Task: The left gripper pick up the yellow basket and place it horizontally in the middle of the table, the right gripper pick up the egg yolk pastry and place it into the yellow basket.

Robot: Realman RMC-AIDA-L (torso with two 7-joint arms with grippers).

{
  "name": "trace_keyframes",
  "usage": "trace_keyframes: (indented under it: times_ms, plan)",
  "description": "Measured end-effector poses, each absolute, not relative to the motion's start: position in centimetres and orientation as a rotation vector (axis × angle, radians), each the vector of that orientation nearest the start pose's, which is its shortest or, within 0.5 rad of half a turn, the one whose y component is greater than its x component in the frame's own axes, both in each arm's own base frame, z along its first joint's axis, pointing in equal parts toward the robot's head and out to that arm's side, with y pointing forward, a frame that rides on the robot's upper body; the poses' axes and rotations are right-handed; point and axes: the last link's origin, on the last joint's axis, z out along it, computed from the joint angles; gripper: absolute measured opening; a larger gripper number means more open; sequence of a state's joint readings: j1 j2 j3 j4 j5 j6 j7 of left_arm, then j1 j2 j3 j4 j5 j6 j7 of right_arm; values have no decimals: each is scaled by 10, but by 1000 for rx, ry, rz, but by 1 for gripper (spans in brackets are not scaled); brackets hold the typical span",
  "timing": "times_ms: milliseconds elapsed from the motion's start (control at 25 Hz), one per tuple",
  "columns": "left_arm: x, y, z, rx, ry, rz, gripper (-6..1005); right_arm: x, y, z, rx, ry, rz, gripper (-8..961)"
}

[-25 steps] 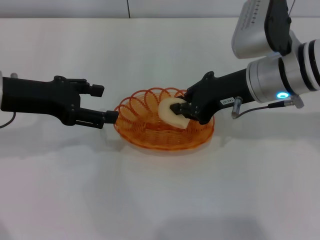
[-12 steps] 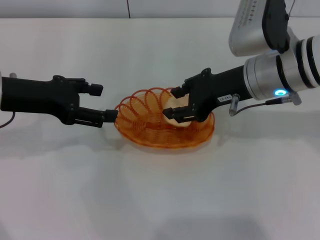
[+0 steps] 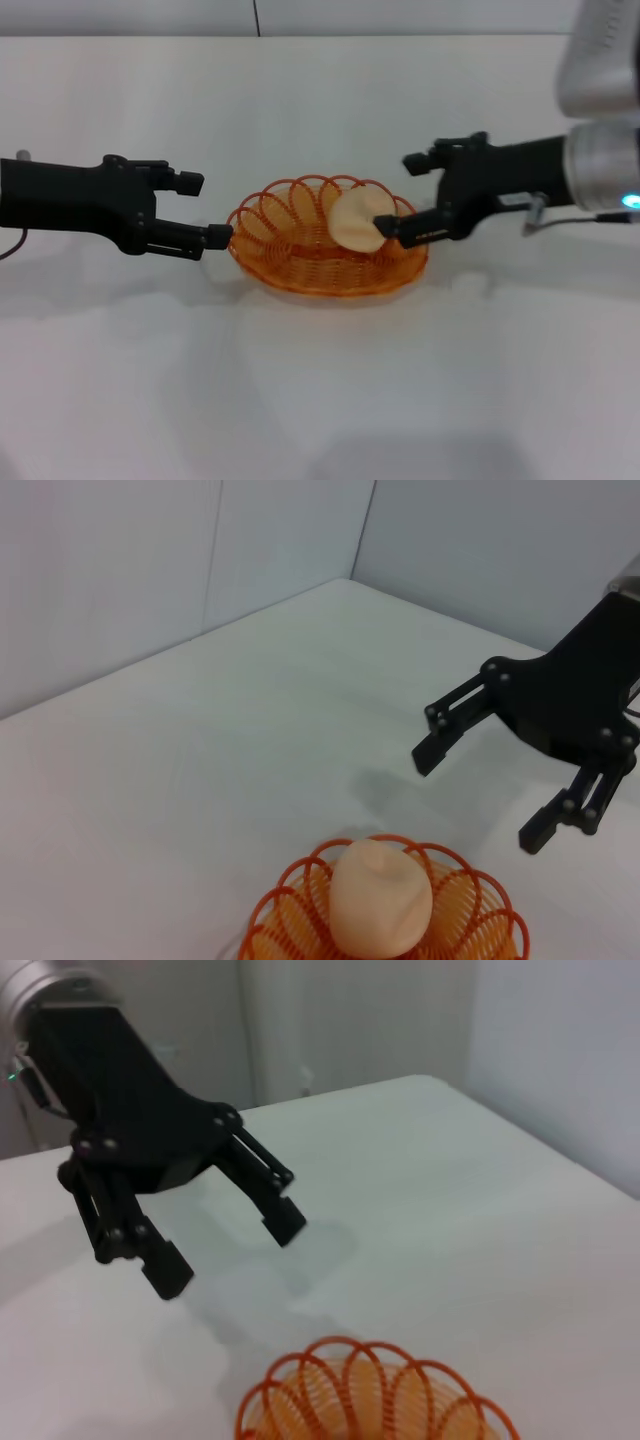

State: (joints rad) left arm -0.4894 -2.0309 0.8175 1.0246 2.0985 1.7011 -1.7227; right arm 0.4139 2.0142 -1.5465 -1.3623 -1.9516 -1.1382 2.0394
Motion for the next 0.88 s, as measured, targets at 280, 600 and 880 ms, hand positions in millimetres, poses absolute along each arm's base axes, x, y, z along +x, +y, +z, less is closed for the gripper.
trace_keyframes:
  times_ms: [280, 600, 880]
  plan:
    - [-246, 329, 50, -2854, -629, -390, 887, 178, 322, 6, -2778, 404, 453, 860]
    - [-251, 324, 49, -2858, -583, -384, 888, 206, 305, 24, -2783, 466, 606, 857]
    - [-250, 322, 49, -2875, -530, -403, 888, 203, 308, 21, -2801, 452, 590, 855]
